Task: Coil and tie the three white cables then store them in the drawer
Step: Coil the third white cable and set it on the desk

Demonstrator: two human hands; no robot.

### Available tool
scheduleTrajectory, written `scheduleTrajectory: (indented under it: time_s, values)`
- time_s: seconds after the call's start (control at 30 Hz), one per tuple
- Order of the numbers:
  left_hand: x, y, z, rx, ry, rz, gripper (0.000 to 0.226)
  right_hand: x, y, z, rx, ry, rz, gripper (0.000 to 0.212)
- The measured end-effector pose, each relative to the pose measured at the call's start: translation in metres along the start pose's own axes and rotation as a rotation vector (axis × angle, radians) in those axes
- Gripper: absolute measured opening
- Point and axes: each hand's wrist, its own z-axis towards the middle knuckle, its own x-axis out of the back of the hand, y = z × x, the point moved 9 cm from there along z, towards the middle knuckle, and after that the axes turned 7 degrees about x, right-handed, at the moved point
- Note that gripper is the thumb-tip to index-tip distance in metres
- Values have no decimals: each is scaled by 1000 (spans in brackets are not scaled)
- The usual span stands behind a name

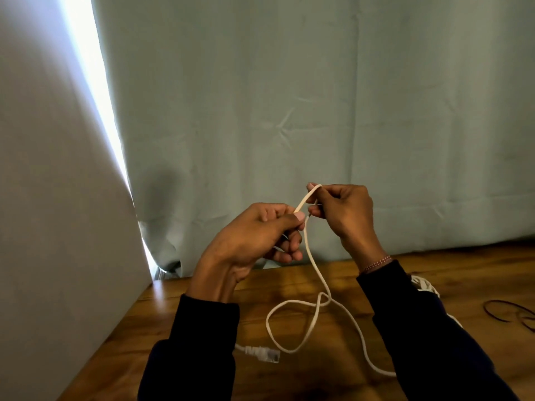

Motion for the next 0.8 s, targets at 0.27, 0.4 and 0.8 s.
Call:
scheduleTrajectory:
  time_s: [0.27,0.4,0.8]
  values:
    - [13,-5,-8,52,87,171,22,6,-2,3,51,-94,-225,27]
    - [25,-1,-5,1,272,236,17,-12,-43,-9,300,-437,-879,105]
    - [28,3,-6,-57,164,-509,17,0,-89,-18,575,-228,-615,34]
